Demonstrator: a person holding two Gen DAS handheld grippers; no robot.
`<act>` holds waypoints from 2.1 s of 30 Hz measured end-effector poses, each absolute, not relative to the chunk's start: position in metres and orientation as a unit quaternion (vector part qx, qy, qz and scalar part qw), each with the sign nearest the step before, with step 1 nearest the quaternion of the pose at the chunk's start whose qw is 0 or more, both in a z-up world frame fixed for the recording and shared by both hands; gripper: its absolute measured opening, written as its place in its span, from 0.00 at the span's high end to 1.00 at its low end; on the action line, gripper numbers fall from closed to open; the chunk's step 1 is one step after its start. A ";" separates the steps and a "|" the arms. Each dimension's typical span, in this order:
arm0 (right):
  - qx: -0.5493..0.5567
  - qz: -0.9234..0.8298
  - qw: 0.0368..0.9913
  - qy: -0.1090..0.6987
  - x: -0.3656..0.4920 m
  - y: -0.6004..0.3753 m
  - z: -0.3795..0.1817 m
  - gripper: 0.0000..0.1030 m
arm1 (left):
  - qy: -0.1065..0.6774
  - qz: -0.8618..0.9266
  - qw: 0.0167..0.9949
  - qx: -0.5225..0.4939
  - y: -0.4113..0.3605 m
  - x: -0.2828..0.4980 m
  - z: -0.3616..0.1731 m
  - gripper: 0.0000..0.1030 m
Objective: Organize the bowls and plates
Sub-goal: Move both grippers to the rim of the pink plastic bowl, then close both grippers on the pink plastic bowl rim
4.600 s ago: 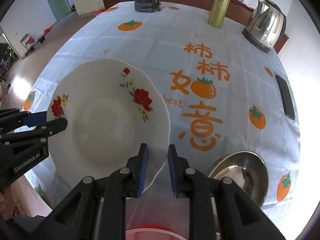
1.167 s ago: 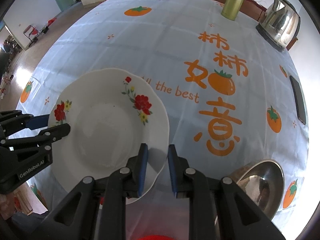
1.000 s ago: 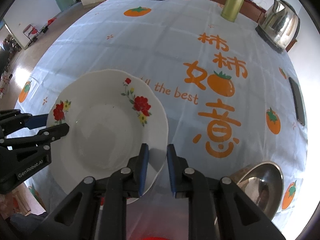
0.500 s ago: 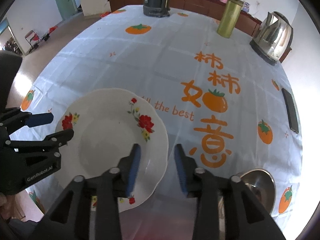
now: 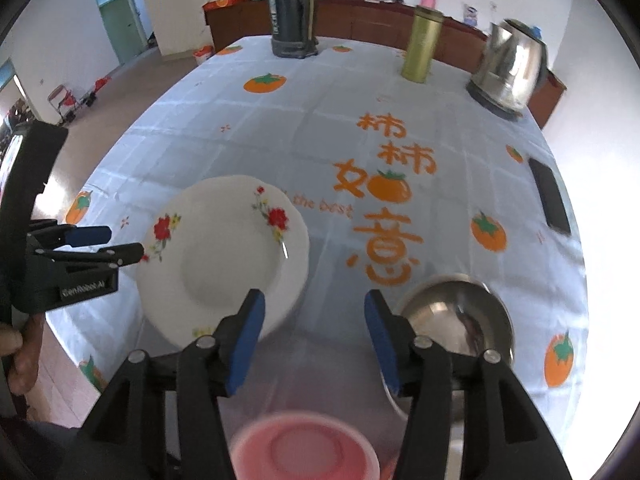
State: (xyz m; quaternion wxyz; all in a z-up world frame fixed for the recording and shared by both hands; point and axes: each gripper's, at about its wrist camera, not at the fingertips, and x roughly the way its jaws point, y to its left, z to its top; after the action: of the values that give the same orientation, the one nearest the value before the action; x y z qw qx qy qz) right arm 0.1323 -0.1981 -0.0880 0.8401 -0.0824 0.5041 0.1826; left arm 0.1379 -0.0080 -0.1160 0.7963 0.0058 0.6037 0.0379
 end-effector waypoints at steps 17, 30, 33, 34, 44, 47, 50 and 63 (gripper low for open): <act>-0.040 0.130 0.815 0.563 0.040 -0.287 -0.115 0.73 | 0.602 -0.143 0.783 0.064 -0.117 0.081 -0.105 0.49; -0.041 0.151 0.803 0.575 0.037 -0.287 -0.129 0.80 | 0.630 -0.180 0.753 0.055 -0.140 0.070 -0.123 0.49; -0.043 0.153 0.802 0.576 0.038 -0.286 -0.132 0.81 | 0.636 -0.184 0.747 0.060 -0.144 0.069 -0.128 0.49; -0.045 0.154 0.802 0.576 0.039 -0.285 -0.133 0.82 | 0.639 -0.183 0.745 0.062 -0.145 0.068 -0.130 0.49; -0.060 0.156 0.799 0.578 0.041 -0.283 -0.140 0.87 | 0.658 -0.176 0.730 0.058 -0.145 0.064 -0.144 0.66; -0.064 0.160 0.798 0.578 0.041 -0.281 -0.142 0.89 | 0.658 -0.180 0.729 0.055 -0.146 0.064 -0.145 0.79; -0.065 0.164 0.797 0.578 0.040 -0.279 -0.142 0.91 | 0.655 -0.184 0.730 0.058 -0.148 0.062 -0.145 0.90; -0.051 0.170 0.801 0.572 0.041 -0.277 -0.135 0.91 | 0.639 -0.175 0.746 0.073 -0.147 0.064 -0.135 0.90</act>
State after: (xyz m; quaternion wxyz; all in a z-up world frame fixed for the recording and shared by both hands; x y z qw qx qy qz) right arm 0.0413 -0.2774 -0.1355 0.8008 -0.0513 0.5719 0.1703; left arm 0.0635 -0.1475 -0.1346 0.7458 0.0733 0.6387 -0.1747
